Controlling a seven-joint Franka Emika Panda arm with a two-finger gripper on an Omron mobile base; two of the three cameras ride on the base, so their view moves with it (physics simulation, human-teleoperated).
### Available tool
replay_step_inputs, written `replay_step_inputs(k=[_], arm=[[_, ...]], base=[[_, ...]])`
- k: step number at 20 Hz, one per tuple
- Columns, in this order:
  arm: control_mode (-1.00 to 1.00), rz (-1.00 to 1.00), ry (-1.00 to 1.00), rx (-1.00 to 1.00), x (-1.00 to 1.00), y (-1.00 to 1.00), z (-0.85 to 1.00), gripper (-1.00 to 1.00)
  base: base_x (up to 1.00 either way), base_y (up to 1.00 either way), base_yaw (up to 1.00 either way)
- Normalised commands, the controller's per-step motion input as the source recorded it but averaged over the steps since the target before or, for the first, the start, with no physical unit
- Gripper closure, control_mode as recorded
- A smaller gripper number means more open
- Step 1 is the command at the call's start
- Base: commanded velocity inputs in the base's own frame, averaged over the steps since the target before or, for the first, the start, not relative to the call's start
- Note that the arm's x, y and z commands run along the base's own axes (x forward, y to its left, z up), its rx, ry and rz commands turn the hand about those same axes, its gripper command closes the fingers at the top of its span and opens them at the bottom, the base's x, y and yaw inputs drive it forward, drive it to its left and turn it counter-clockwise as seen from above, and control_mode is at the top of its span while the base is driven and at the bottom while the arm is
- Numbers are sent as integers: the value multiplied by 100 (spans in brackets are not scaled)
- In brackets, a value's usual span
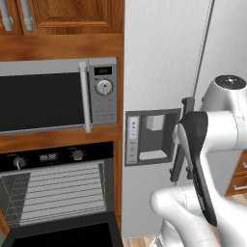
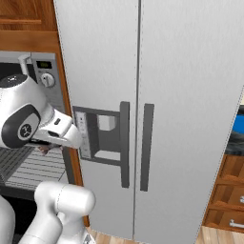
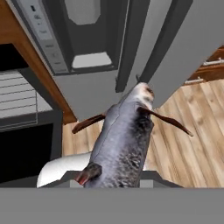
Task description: Take the fish from the oven and place it on the plate on the counter.
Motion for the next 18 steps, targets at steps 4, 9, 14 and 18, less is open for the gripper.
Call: replay_step_inputs(k=[4,9,14,18], arm=[[-100,25,0,0,4,-36,-7,100],[-100,24,0,0,-7,-11,0,100],[-100,4,0,0,-27,-12,-14,100],[100,0,0,0,0,0,0,100]], base=[[0,0,0],[0,0,0],[0,0,0],[-42,-64,0]])
